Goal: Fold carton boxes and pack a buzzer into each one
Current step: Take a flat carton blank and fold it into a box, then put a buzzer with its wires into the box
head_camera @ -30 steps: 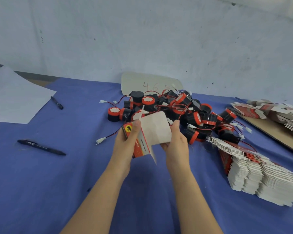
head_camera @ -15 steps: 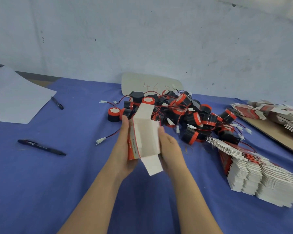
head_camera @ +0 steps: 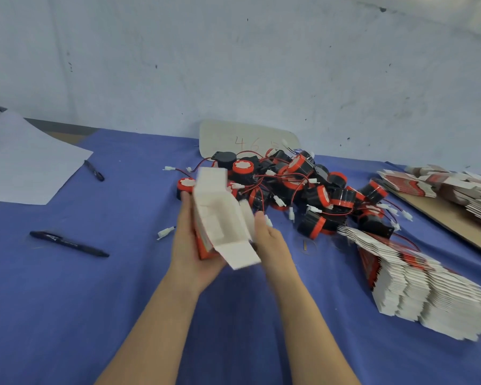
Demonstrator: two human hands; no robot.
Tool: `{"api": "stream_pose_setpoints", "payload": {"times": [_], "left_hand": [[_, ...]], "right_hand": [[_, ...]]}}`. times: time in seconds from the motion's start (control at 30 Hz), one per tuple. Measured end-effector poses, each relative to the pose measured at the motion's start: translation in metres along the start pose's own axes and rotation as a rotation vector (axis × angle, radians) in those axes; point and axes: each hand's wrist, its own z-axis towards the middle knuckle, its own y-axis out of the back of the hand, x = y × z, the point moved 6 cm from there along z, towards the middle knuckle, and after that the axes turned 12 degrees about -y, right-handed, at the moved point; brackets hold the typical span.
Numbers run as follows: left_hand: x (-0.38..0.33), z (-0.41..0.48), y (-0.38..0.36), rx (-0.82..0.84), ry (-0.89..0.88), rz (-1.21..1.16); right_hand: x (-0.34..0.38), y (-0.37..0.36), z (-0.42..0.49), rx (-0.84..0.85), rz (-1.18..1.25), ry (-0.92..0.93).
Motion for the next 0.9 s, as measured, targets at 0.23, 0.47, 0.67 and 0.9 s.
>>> {"api": "stream_pose_setpoints", "payload": {"times": [0.23,0.47,0.67,0.9], "left_hand": [[-0.044,0.008,0.037,-0.42,-0.383,-0.123],[-0.042,0.008,0.038,-0.425,-0.396,-0.056],[-0.029,0.01,0.034,-0.399,-0.356,-0.02],[-0.024,0.011,0.032,-0.34,-0.363,0.096]], "right_hand": [[-0.002,-0.017,0.019,-0.175,-0.552,0.108],[0.009,-0.056,0.019,-0.17,-1.099,0.07],[0.0,-0.016,-0.007,0.061,-1.323,0.029],[0.013,0.036,-0.012,-0.259,-0.917,0.003]]}}
